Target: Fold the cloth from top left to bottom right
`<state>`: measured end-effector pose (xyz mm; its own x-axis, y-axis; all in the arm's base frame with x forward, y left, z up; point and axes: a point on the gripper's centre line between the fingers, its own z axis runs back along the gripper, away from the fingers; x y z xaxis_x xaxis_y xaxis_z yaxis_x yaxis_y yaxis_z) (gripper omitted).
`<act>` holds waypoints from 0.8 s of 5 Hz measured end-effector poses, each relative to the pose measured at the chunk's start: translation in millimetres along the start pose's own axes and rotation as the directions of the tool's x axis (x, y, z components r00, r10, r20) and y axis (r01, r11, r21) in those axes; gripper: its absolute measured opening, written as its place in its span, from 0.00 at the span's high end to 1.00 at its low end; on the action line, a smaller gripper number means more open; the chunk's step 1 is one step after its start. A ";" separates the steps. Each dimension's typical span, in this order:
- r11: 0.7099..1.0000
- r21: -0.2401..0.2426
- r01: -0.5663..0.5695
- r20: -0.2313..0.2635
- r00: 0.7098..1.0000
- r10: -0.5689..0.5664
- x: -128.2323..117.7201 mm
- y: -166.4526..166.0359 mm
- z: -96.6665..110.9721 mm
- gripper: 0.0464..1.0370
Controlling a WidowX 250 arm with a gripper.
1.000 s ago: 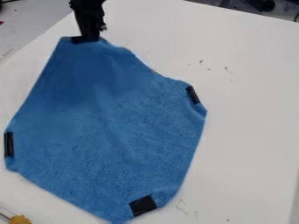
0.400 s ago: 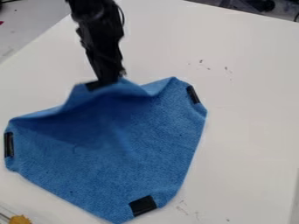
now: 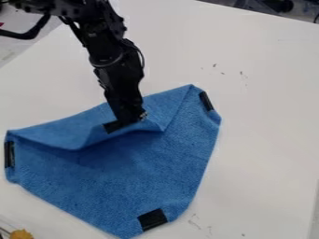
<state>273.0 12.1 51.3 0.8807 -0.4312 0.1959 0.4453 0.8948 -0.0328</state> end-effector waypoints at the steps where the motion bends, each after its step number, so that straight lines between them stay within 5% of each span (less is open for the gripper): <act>1: 0.995 -0.072 -0.062 -0.099 0.994 0.055 -6.0 -25.0 10.9 0.82; 2: 0.982 -0.135 -0.134 -0.153 0.982 0.113 -9.8 -41.0 20.5 0.56; 3: 0.974 -0.147 -0.174 -0.136 0.979 0.154 -11.9 -47.3 25.4 0.24; 4: 0.979 -0.120 -0.163 -0.101 0.983 0.151 -12.4 -44.1 21.8 0.03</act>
